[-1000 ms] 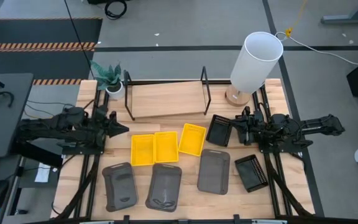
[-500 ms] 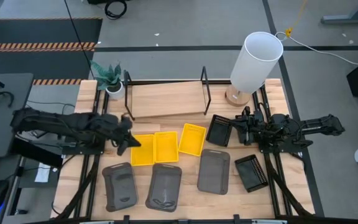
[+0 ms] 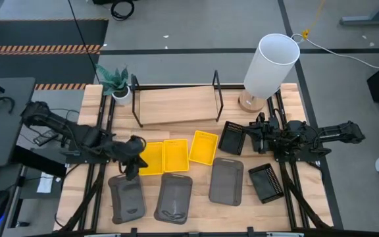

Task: Stack baskets on shelf by color
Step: Stack the left large black bin on top of the middle large black bin

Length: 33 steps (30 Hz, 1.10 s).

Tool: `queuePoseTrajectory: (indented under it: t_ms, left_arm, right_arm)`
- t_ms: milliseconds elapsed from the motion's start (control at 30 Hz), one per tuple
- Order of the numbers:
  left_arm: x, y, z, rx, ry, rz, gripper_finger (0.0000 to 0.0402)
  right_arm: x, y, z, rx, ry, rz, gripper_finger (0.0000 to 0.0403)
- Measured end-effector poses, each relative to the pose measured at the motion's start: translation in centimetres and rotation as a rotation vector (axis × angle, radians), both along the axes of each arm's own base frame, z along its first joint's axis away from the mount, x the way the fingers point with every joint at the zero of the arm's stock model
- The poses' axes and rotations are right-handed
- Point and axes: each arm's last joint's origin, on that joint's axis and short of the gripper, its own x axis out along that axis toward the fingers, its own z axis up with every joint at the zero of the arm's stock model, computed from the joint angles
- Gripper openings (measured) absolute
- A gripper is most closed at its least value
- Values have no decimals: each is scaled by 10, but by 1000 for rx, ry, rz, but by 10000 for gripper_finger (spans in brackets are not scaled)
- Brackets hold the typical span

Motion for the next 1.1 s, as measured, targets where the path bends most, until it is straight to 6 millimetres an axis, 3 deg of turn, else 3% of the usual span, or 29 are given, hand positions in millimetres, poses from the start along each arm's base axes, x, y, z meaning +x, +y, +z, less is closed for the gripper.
queuePoseTrajectory:
  t_ms: [433,700,933,1100]
  left_arm:
    - [8,-92,17,-361,307,85,6]
    - [3,-144,-10,-424,414,95,23]
    - [13,-154,-33,-391,465,163,30]
    - [22,-154,-31,-495,484,205,19]
  right_arm:
    - [0,0,0,0,0,0,16]
    - [0,0,0,0,0,0,16]
    - [0,0,0,0,-1,0,16]
    - [0,0,1,1,-7,0,16]
